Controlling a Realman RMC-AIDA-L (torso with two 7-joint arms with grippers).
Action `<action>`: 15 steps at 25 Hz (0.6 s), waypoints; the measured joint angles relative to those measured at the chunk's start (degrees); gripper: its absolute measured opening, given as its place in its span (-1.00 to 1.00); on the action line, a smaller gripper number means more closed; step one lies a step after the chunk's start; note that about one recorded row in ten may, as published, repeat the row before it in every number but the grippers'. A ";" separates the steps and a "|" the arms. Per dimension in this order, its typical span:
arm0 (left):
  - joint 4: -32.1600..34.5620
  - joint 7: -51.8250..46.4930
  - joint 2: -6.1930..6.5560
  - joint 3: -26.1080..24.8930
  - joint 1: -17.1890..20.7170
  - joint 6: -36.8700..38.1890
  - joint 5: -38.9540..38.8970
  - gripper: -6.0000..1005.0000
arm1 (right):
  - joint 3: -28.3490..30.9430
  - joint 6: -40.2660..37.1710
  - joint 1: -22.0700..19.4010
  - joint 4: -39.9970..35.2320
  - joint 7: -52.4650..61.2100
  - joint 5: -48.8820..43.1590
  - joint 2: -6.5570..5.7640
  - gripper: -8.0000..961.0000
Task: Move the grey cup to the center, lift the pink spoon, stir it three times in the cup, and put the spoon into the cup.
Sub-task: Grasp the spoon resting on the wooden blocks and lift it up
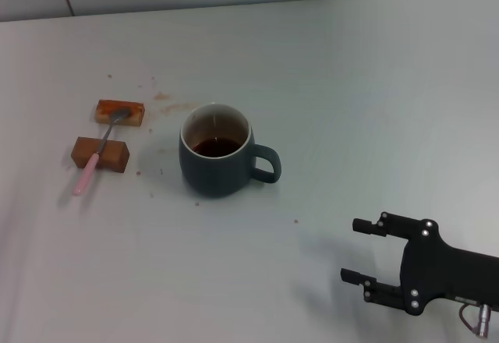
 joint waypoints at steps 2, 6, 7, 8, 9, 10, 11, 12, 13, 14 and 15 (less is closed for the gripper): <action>-0.86 -4.21 -0.01 -0.42 0.03 -0.64 0.02 0.63 | 0.00 0.00 0.08 0.00 0.00 0.00 -0.02 0.39; -1.40 -10.19 -0.05 -0.20 0.02 -1.04 0.37 0.63 | 0.00 0.00 0.19 -0.19 0.00 0.00 -0.11 0.39; -1.42 -11.00 -0.06 -0.12 0.02 -1.04 0.45 0.63 | 0.00 0.00 0.24 -0.30 0.00 0.01 -0.12 0.39; -1.44 -11.68 -0.07 0.18 0.11 -1.08 0.55 0.63 | 0.00 0.00 0.27 -0.34 0.00 0.00 -0.13 0.39; -1.43 -11.71 -0.06 0.45 0.17 -1.22 0.60 0.63 | 0.00 0.00 0.30 -0.34 0.00 0.01 -0.13 0.39; -1.45 -11.74 -0.04 0.90 0.26 -1.52 0.73 0.63 | 0.00 0.00 0.33 -0.36 0.00 0.00 -0.14 0.39; -1.45 -11.80 0.00 1.50 0.32 -1.93 0.87 0.63 | 0.00 -0.01 0.36 -0.36 0.00 0.01 -0.15 0.39; -1.45 -11.80 0.00 1.50 0.32 -1.93 0.87 0.63 | 0.00 -0.01 0.38 -0.40 0.00 0.00 -0.17 0.39; -1.44 -11.89 0.10 2.81 0.39 -2.87 1.09 0.63 | 0.00 -0.02 0.41 -0.46 0.00 0.00 -0.20 0.39; -1.38 -12.11 0.21 4.44 0.42 -4.06 1.25 0.63 | 0.00 -0.01 0.43 -0.55 0.00 0.01 -0.23 0.39; -1.38 -12.32 0.21 5.02 0.53 -4.59 1.26 0.63 | 0.00 -0.01 0.44 -0.58 0.00 0.00 -0.24 0.39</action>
